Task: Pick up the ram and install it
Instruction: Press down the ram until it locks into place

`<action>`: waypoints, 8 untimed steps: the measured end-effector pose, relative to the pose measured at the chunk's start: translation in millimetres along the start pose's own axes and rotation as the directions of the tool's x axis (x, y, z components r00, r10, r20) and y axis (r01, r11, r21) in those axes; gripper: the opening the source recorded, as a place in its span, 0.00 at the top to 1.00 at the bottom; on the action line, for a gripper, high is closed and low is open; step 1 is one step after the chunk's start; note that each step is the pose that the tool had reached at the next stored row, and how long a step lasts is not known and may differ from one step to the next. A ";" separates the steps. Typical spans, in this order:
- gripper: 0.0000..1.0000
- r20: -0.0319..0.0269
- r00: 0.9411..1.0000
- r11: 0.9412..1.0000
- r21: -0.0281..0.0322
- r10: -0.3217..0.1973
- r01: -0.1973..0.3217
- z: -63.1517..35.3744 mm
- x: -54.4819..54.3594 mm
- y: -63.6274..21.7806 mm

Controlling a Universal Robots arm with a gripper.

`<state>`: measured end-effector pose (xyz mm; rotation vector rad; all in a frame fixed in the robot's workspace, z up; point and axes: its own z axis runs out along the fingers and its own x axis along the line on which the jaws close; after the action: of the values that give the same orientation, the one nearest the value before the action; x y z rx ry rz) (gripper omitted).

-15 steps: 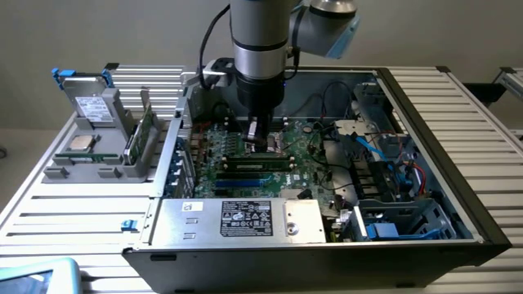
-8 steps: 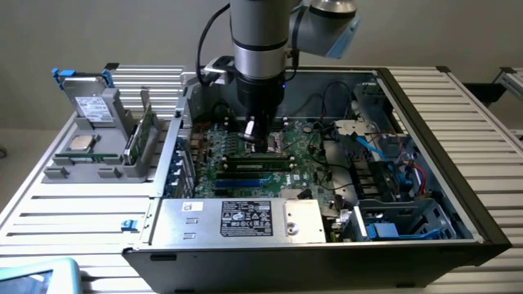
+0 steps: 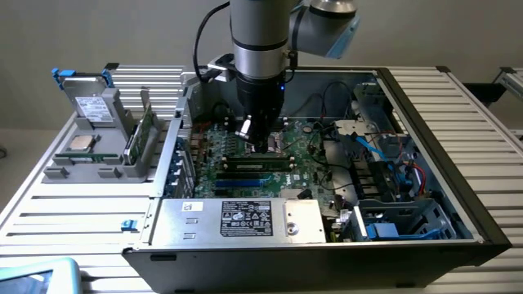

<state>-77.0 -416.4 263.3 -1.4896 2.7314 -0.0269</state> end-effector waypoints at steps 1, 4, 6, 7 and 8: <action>0.89 0.000 1.000 1.000 0.000 0.015 -0.015 0.0 0.0 0.0; 0.89 -0.002 0.998 0.998 0.001 0.064 -0.064 0.0 0.0 0.0; 0.89 -0.003 0.995 0.995 0.002 0.095 -0.095 0.0 0.0 0.0; 0.89 -0.003 0.994 0.994 0.002 0.113 -0.113 0.0 0.0 0.0; 0.89 -0.004 0.992 0.992 0.003 0.128 -0.128 0.0 0.0 0.0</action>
<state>-77.0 -416.4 263.2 -1.3110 2.8227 -0.0299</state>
